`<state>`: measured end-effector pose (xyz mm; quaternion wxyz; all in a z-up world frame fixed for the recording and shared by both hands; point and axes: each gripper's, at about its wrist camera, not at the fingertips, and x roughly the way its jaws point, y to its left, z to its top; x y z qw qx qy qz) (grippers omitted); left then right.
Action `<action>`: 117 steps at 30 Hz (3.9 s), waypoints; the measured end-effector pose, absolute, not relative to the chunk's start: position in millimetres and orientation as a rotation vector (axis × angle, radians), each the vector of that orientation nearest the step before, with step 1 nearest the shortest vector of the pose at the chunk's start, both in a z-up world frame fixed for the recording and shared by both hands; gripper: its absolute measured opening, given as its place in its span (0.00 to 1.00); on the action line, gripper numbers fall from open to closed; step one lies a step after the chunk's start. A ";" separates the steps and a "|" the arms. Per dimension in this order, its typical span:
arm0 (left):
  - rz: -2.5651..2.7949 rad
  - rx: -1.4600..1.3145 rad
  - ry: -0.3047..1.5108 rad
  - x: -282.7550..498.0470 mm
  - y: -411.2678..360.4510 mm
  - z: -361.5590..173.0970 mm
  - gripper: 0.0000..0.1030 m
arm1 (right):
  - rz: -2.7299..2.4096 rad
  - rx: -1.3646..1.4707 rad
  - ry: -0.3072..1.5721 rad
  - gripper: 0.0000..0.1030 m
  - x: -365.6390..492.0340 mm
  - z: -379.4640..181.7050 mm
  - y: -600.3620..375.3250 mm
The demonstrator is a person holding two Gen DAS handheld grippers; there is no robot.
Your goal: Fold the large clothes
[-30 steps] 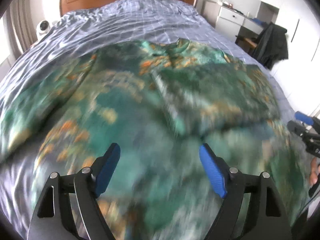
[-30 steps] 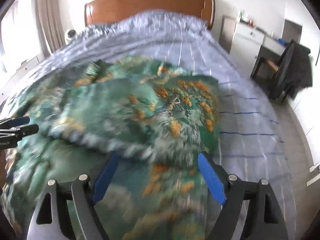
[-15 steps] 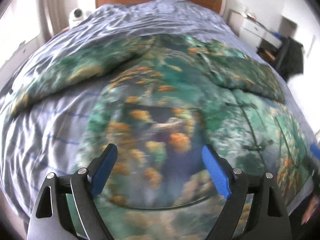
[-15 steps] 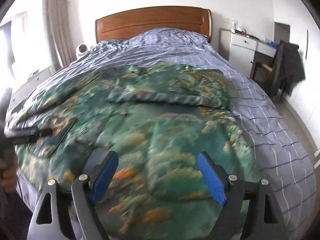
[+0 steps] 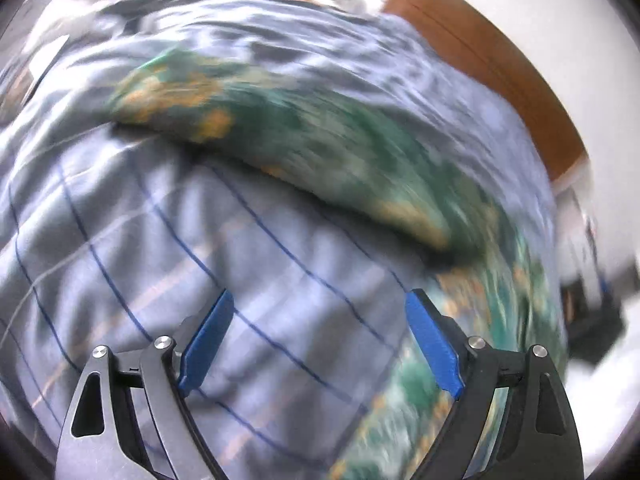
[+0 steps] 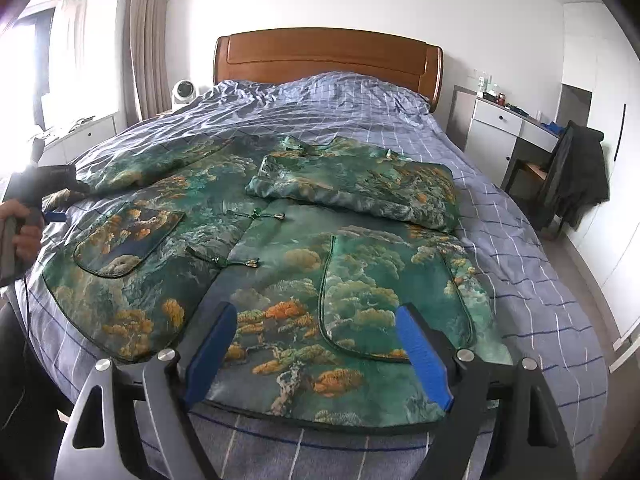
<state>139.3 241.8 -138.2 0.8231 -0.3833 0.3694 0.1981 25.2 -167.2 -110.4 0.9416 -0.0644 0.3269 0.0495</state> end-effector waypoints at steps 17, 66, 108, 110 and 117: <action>0.560 -1.070 0.672 188.9 353.6 -161.6 0.12 | 0.164 -0.195 0.745 0.81 17.7 -129.4 -138.5; -0.006 -0.068 0.821 149.3 33.1 -155.5 0.79 | 0.480 0.691 1.087 0.81 278.6 -173.5 -114.9; -0.021 -0.103 0.837 139.9 28.2 -159.6 0.85 | 0.163 -0.065 0.837 0.46 383.2 -113.3 -110.6; -0.021 -0.104 0.842 140.4 27.9 -159.5 0.86 | 0.201 -0.081 0.799 0.46 374.5 -102.4 -107.1; -0.031 -0.088 0.866 140.5 26.9 -158.9 0.87 | 0.377 -0.142 0.928 0.46 368.7 -139.8 -71.9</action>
